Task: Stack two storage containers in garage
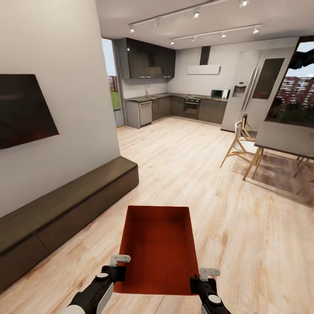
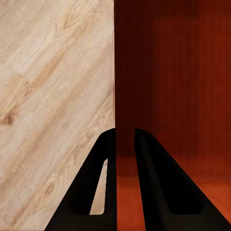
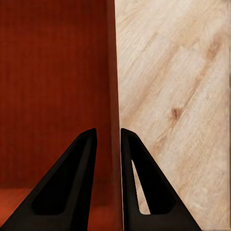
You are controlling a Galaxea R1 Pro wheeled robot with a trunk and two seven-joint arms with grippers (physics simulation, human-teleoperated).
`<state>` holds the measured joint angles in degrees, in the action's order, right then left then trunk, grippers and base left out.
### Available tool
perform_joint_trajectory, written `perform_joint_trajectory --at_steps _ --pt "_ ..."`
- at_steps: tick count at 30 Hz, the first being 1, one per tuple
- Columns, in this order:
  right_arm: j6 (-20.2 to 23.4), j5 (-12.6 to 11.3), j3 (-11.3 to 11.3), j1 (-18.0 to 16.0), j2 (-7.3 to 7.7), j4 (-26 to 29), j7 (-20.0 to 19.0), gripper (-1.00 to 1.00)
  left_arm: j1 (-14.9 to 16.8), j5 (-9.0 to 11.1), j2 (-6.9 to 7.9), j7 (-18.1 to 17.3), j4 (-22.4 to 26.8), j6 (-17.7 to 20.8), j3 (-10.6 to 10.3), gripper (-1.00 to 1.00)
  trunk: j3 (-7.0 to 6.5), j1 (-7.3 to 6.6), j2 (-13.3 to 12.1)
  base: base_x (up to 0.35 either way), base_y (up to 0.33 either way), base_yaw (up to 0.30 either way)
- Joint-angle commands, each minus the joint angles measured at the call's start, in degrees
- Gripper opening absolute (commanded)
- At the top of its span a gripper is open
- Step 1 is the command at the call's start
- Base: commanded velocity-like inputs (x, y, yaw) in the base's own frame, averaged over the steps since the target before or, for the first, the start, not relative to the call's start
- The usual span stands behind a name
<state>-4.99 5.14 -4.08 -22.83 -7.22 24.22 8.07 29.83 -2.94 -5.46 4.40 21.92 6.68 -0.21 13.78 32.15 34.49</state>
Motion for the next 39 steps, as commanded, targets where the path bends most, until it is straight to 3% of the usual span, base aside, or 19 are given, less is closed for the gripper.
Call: perform_joint_trajectory --at_steps 1,39 --pt "2.71 0.10 -0.22 -0.02 -0.12 -0.23 -0.07 -1.00 0.05 0.05 -0.78 0.26 0.31 0.35 -0.49 -1.00 0.08 0.02 0.08 0.000 0.000 -0.227" --pt "2.71 0.14 -0.23 -0.02 -0.08 -0.23 -0.07 -1.00 0.05 0.04 -0.78 0.26 0.31 0.35 -0.49 -1.00 0.31 0.02 0.08 0.000 0.000 -0.229"
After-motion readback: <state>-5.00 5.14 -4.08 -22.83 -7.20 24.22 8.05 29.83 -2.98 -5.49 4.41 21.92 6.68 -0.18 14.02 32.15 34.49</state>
